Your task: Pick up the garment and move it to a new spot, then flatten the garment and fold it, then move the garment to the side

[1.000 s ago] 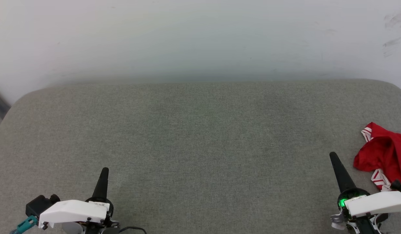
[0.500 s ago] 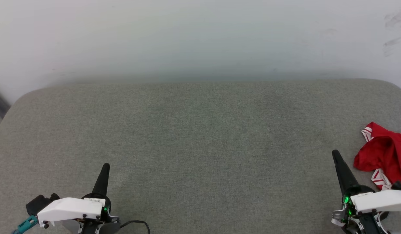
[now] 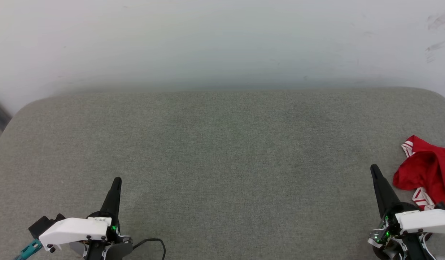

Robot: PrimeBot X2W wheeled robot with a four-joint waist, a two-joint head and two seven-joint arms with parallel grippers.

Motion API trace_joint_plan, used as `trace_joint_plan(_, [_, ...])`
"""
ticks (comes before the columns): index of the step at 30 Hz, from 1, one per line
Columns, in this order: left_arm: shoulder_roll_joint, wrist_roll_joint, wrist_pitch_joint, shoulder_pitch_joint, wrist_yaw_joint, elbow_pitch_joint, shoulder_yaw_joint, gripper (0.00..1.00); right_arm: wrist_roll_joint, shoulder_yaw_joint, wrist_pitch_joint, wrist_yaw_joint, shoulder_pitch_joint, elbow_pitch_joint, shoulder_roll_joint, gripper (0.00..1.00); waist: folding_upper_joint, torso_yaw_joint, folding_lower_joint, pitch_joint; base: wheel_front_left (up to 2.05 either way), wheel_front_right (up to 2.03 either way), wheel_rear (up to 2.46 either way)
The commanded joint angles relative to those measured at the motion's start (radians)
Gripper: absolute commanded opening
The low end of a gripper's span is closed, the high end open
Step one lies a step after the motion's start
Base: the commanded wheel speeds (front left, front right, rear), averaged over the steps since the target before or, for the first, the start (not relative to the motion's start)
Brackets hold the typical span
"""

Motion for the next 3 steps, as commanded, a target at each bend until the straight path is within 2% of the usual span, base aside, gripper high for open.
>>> trace_joint_plan(1, [-0.005,-0.018,0.007,-0.018,-0.009,-0.001,0.009,0.0,0.024,-0.004,0.001,0.0,-0.021,0.004,-0.001,0.0,0.0,0.0,-0.0001,0.0,0.0,0.0,0.0])
trace_joint_plan(3, [-0.007,-0.03,0.01,-0.019,-0.011,0.001,0.012,0.0,0.039,-0.005,0.002,0.0,-0.022,0.009,-0.001,0.0,0.0,0.0,-0.0001,0.0,0.0,0.0,0.0])
